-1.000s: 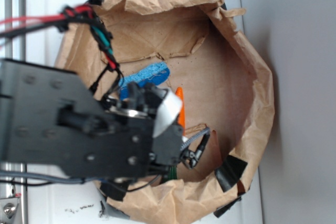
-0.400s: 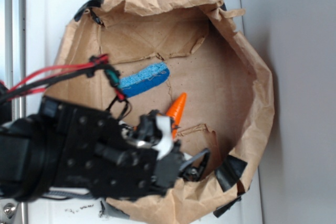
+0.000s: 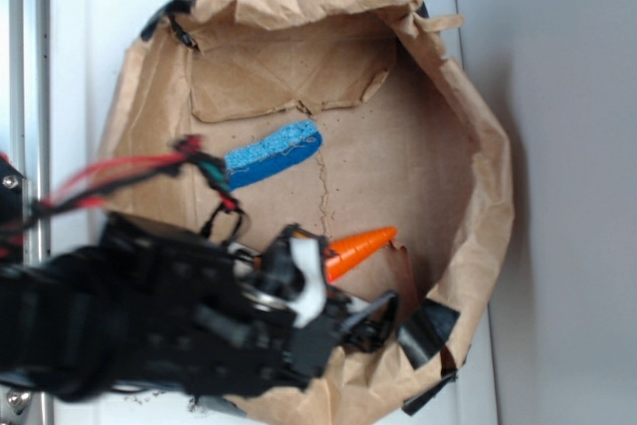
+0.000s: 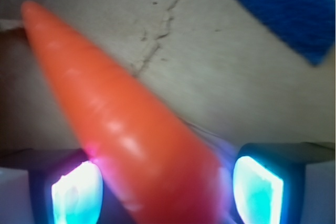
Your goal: Grab the carrot.
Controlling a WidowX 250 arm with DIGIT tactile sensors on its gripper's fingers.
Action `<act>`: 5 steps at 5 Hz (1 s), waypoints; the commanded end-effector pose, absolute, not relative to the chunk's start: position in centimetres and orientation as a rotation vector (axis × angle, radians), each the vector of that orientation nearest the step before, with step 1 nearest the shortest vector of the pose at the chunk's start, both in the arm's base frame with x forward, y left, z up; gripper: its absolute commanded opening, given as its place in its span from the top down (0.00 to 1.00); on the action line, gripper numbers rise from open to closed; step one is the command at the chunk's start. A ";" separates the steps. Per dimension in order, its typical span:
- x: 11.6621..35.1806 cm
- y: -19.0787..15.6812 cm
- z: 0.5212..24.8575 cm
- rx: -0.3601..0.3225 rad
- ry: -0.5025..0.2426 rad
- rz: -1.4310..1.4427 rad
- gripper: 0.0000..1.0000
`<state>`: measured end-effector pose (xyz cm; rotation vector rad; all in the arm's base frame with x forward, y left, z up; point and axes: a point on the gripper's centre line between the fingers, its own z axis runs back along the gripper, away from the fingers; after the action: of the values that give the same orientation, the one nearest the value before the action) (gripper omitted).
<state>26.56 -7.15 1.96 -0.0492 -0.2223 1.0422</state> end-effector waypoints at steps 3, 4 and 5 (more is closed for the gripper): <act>25.9 -4.8 9.5 -0.104 -0.210 1.051 1.00; 26.3 -2.0 12.6 -0.059 -0.171 1.093 1.00; 28.8 0.1 14.0 -0.043 -0.149 1.102 1.00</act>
<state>28.30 -1.07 12.92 -0.0179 -0.1237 1.0806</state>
